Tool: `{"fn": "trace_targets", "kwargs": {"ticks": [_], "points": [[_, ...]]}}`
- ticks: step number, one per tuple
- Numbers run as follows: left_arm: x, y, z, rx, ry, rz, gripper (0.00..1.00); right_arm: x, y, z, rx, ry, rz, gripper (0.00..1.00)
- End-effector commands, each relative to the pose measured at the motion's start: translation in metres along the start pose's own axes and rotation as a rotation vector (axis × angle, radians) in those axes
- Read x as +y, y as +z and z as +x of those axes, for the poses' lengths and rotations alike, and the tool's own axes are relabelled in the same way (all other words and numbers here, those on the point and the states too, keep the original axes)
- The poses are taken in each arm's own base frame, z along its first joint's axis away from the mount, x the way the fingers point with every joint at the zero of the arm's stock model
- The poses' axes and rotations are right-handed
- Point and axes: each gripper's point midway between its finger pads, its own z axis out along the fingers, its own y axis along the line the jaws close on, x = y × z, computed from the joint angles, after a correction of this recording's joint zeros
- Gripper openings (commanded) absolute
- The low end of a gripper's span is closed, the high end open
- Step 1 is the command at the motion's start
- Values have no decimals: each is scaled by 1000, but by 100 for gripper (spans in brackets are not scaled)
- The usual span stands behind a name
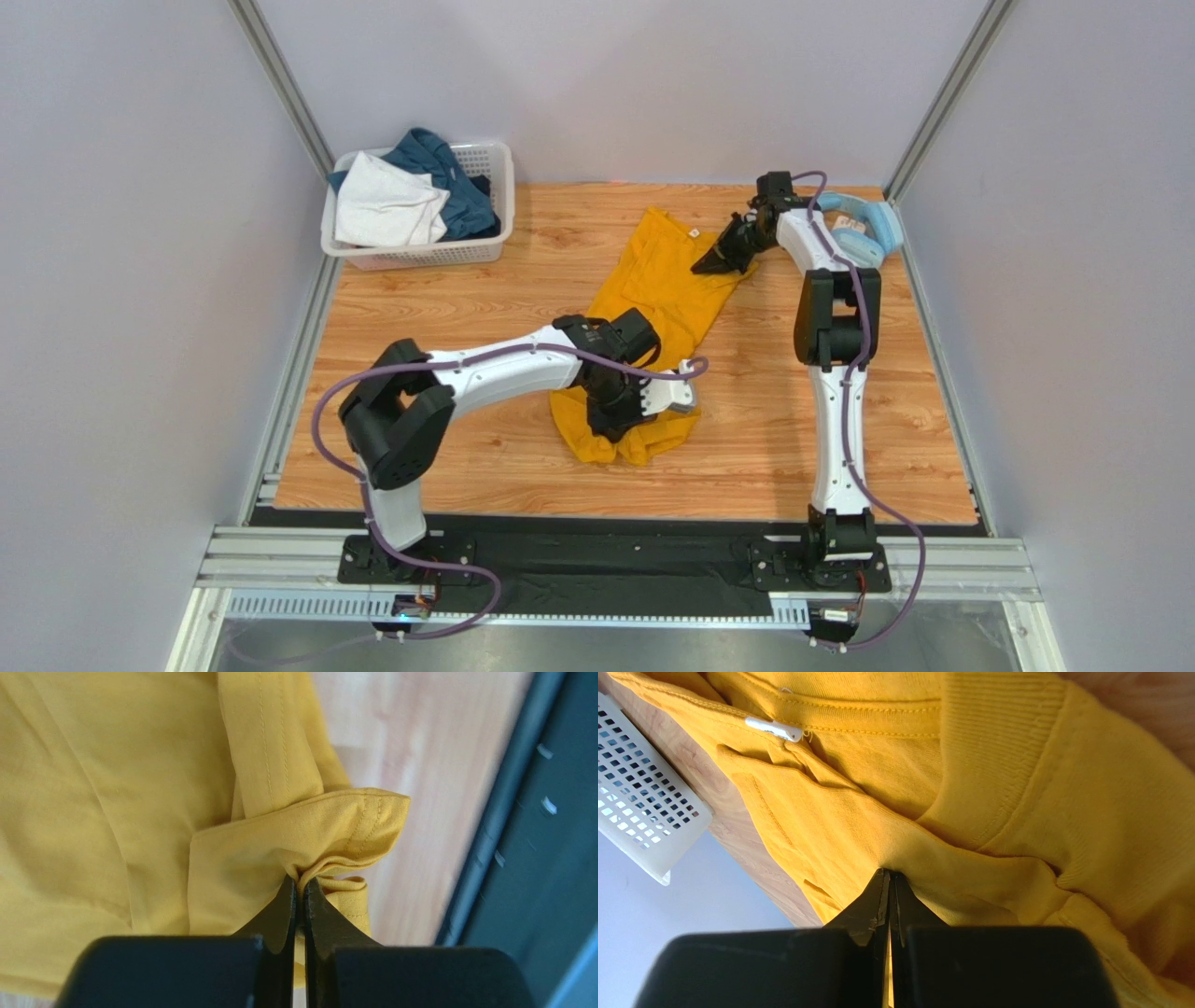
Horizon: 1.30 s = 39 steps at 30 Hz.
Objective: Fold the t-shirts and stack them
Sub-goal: Fold the tshirt
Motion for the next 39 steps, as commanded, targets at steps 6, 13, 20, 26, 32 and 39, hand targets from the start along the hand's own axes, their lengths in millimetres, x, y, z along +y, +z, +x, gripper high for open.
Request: {"fn": "trace_targets", "kwargs": {"ticks": [6,13,20,26,32,39], "points": [[-104,-161,28,-10,343,271,7,-37,16,-13,-9,24,69,0],[-142,-161,107,223,307,500,14,-34,13,-13,-15,33,70,0],[-138,-142,150,401,284,564,34,-36,9,-13,-22,37,95,0],[-137,-146,127,343,292,570,71,-43,11,-13,-21,47,124,0],[-106,-147,70,135,368,368,72,-39,8,-16,-26,38,116,0],[-12,-65,-2,-21,226,59,71,-36,7,-15,-24,28,111,0]]}}
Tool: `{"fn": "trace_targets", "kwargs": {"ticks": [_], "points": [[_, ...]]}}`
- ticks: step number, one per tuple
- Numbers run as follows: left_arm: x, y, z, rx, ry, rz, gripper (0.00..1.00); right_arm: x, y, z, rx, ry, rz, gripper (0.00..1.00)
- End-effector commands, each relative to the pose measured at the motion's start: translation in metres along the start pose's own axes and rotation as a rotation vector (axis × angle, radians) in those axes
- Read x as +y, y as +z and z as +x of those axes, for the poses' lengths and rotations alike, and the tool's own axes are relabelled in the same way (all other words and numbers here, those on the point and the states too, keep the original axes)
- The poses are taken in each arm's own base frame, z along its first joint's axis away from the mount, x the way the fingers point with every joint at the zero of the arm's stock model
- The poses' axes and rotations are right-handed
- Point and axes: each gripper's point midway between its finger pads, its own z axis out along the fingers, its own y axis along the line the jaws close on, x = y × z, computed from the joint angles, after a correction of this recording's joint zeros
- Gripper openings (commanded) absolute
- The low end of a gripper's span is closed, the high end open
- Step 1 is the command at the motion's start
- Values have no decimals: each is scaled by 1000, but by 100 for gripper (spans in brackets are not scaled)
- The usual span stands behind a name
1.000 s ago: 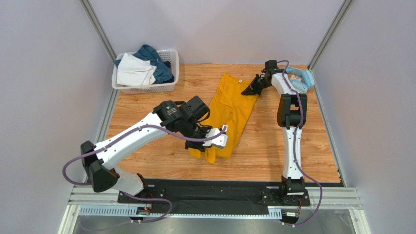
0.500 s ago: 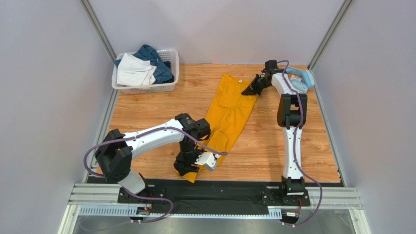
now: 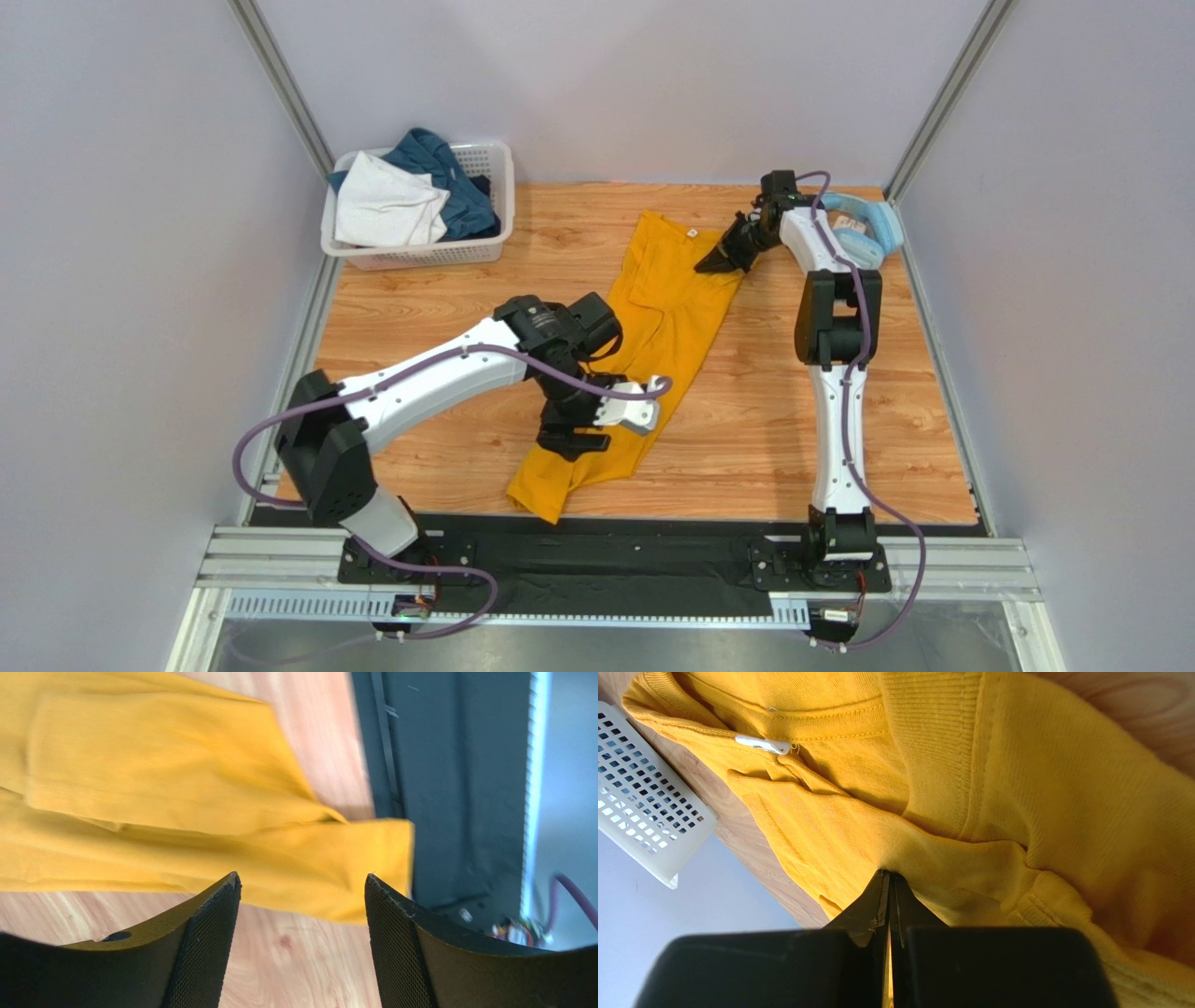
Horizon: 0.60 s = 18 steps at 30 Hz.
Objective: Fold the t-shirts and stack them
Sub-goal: Fold the tshirt
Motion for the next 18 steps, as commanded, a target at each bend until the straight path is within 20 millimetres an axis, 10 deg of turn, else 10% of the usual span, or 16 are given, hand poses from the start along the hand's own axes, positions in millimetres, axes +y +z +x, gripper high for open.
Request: {"fn": "trace_targets", "kwargs": {"ticks": [1,8,18], "points": [[73,44,-17,-24,-174,-129,70,-31,10,-8,-31,-1,107,0],[142,76,-21,-55,-322,-231,66,-37,14,-2,-7,-15,102,0],[169,32,-32,-216,-393,-281,66,-37,18,-1,4,-17,83,0]]}}
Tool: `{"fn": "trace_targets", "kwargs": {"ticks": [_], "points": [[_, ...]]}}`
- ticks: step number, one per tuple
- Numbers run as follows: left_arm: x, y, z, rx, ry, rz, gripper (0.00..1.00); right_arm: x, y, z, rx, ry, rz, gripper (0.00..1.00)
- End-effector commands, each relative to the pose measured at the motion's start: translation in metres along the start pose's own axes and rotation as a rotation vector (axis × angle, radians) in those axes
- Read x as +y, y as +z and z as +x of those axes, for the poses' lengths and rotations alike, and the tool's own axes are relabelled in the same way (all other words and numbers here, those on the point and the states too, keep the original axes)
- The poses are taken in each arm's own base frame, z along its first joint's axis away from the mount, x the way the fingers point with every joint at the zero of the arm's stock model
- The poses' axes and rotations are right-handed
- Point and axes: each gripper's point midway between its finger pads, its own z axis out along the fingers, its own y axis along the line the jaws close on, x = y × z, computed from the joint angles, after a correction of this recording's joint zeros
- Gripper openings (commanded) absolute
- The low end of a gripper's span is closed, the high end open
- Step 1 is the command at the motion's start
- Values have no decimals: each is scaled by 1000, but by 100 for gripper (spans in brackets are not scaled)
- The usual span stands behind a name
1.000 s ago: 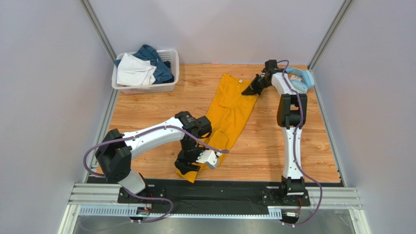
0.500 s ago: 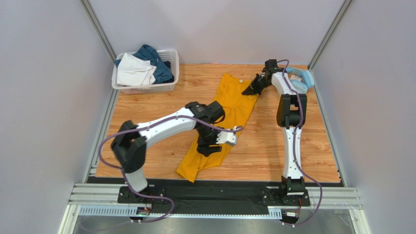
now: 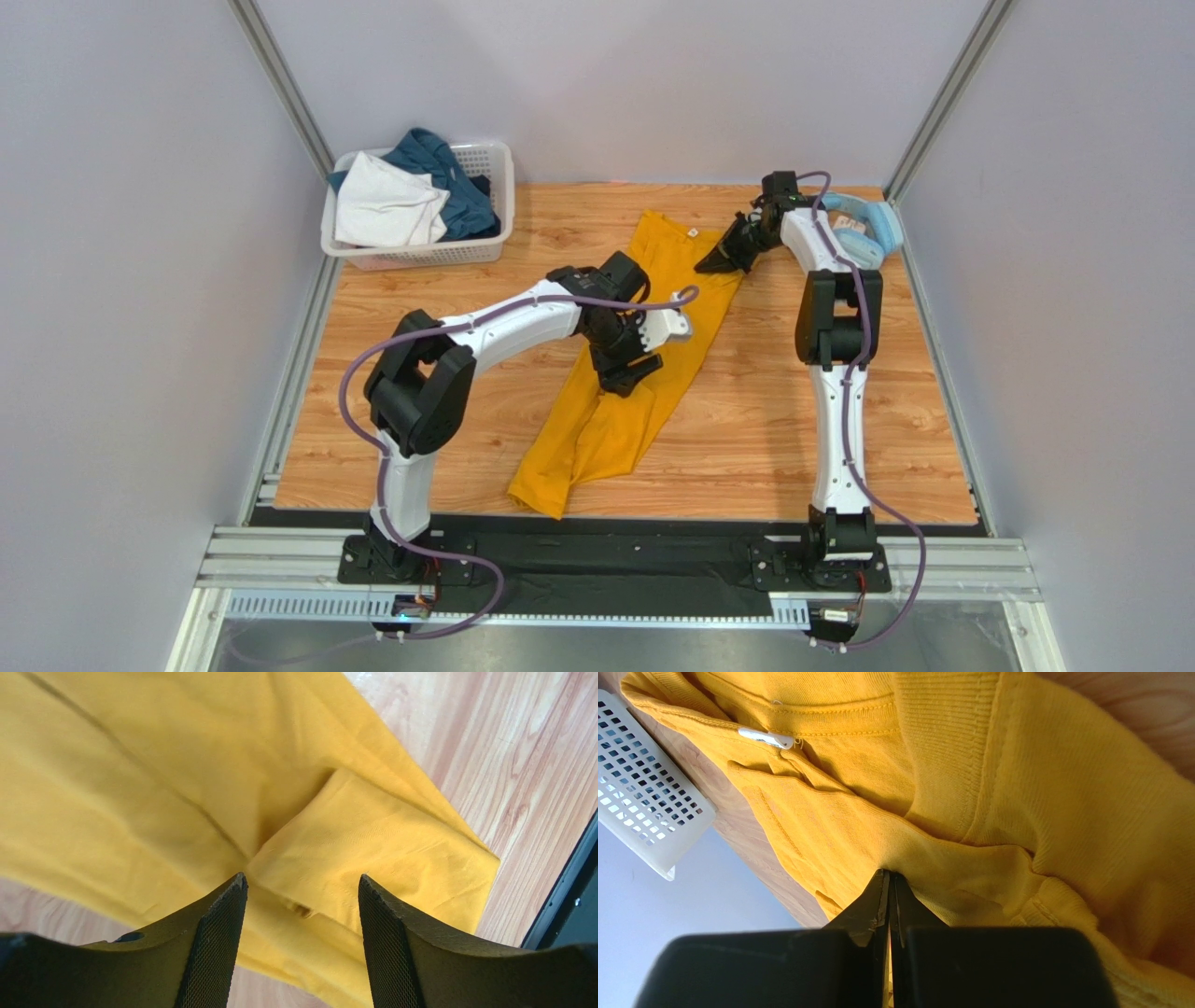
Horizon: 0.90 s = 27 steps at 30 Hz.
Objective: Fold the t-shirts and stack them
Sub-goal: Fold the tshirt
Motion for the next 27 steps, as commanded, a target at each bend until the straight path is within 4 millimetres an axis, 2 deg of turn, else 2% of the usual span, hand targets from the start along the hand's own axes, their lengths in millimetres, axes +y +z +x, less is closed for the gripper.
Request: {"fn": "trace_targets", "kwargs": {"ticks": [1,5,11,14,15,18,19,27], "points": [[-1,-23,-27,-110,-5,-5,65,-36,17,-1,-5,10,96,0],[-6,-2,-14,-76,-47,48,65,-36,17,-1,-5,10,98,0],[-13,5,-12,-64,-58,95,62,-34,15,-2,-8,7,91,0],[-15,5,-11,-49,-51,110,39,-34,15,-2,-9,9,95,0],[-16,3,-10,-42,-52,114,23,-34,15,-2,-10,9,96,0],[-19,0,-6,-24,-49,121,3,-35,14,-2,-10,12,99,0],[-19,-2,-6,-21,-50,121,0,-35,15,-1,-10,11,100,0],[-40,-31,-3,-6,-14,172,0,-34,14,-2,-10,20,97,0]]}}
